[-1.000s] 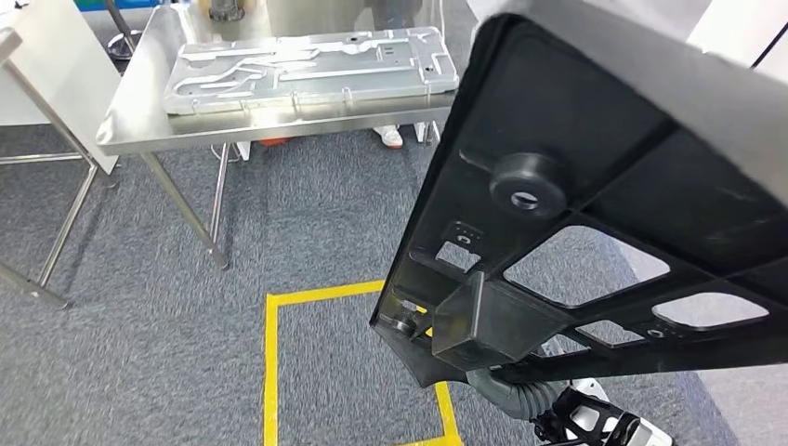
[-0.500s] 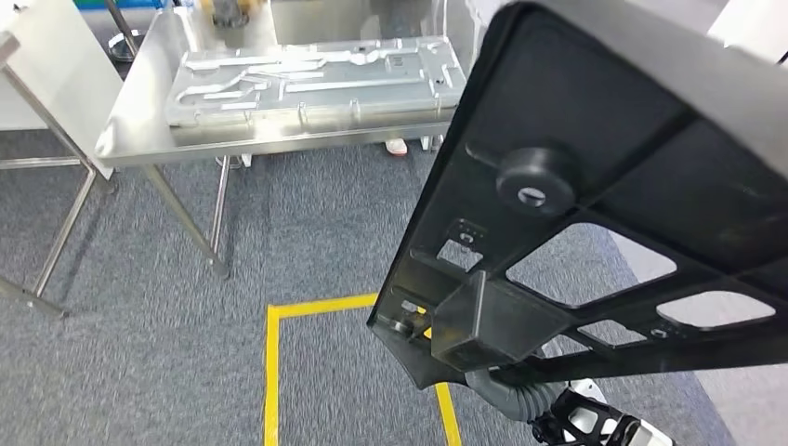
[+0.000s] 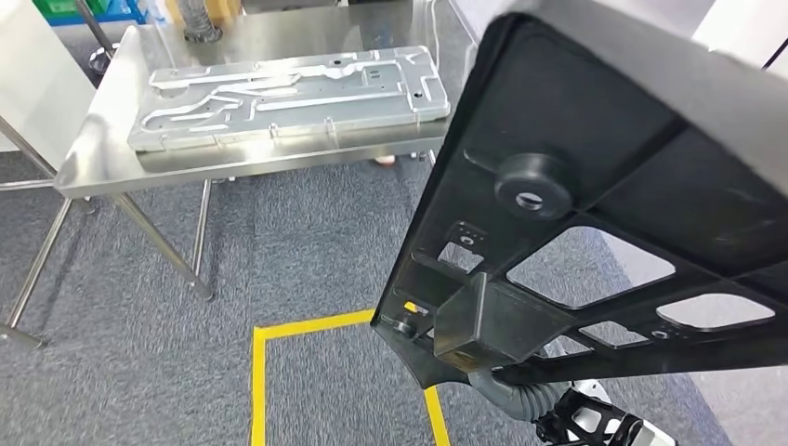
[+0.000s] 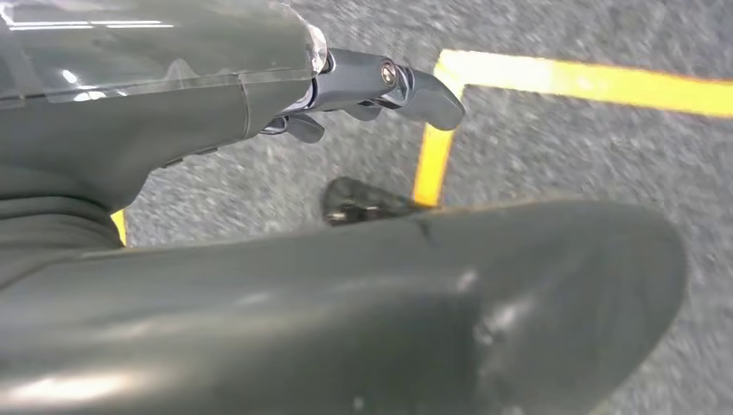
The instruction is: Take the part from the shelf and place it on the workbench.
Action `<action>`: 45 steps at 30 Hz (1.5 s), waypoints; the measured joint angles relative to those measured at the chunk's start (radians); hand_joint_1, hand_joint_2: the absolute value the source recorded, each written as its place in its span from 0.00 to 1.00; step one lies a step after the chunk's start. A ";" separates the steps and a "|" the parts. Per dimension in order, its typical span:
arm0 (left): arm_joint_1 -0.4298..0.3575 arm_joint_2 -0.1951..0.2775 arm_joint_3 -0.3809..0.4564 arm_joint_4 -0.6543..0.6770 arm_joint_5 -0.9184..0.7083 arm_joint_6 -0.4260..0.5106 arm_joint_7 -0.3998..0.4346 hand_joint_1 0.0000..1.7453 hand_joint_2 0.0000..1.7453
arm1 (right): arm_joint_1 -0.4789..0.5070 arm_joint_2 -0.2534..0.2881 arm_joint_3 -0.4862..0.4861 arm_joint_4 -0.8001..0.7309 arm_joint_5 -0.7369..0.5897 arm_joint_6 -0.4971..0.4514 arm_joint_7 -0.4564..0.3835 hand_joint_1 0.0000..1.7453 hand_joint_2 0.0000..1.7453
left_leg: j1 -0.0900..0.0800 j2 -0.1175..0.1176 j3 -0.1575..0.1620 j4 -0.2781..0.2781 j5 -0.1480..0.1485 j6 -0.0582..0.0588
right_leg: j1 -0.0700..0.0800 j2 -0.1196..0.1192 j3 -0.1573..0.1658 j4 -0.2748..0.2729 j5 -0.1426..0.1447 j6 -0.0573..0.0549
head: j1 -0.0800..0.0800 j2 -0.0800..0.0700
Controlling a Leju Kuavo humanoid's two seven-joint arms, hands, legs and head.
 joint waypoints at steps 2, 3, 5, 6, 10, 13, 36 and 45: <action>0.002 0.001 0.000 0.000 0.000 0.000 0.000 0.00 0.00 | 0.000 0.000 0.000 0.001 0.000 0.000 0.000 1.00 1.00 | -0.008 -0.002 0.010 -0.056 0.043 0.011 | 0.000 0.002 0.008 0.001 -0.011 0.009 | 0.000 0.000; 0.003 0.002 0.000 0.000 0.000 0.000 0.000 0.00 0.00 | 0.000 0.000 0.000 0.001 0.000 0.000 0.000 1.00 1.00 | -0.009 -0.004 0.014 -0.059 0.036 0.015 | 0.001 0.004 0.010 0.002 -0.012 0.014 | 0.000 0.000; 0.003 0.001 0.000 0.000 0.000 0.000 0.000 0.00 0.00 | 0.000 0.000 -0.001 0.000 0.000 0.000 0.000 1.00 1.00 | -0.005 -0.005 0.032 -0.072 0.041 0.025 | 0.000 0.003 0.009 0.022 -0.012 0.023 | 0.000 0.000; 0.002 0.001 0.000 0.000 0.000 0.000 0.000 0.00 0.00 | -0.001 0.000 -0.001 -0.001 0.001 -0.001 0.000 1.00 1.00 | -0.003 -0.007 0.043 -0.079 0.038 0.029 | 0.000 0.002 -0.003 0.051 -0.018 0.026 | 0.000 0.000; -0.004 0.001 0.000 0.000 0.000 -0.002 -0.003 0.00 0.00 | -0.010 0.004 -0.003 0.022 0.053 -0.044 0.000 1.00 1.00 | 0.000 -0.015 0.073 -0.087 0.018 0.033 | -0.015 -0.002 -0.147 0.266 -0.098 0.044 | 0.000 0.000; -0.007 0.001 -0.001 0.000 -0.002 -0.005 -0.003 0.00 0.00 | -0.042 0.004 -0.002 0.065 0.069 -0.067 0.000 1.00 1.00 | 0.005 -0.018 0.103 -0.087 -0.004 0.026 | -0.028 -0.004 -0.165 0.207 -0.032 0.054 | 0.000 0.000; -0.004 0.008 0.000 0.000 0.016 -0.013 -0.018 0.00 0.00 | -0.149 0.003 -0.004 0.141 -0.016 -0.026 0.004 1.00 1.00 | -0.019 -0.011 0.048 -0.076 -0.004 0.031 | -0.001 -0.011 -0.003 0.005 0.007 0.013 | 0.000 0.000; -0.001 0.007 0.001 0.000 0.021 -0.013 -0.019 0.00 0.00 | -0.157 0.006 -0.006 0.151 -0.018 -0.016 0.005 1.00 1.00 | -0.006 -0.018 0.152 -0.107 -0.028 0.037 | -0.029 -0.010 -0.199 0.233 -0.069 0.055 | 0.000 0.000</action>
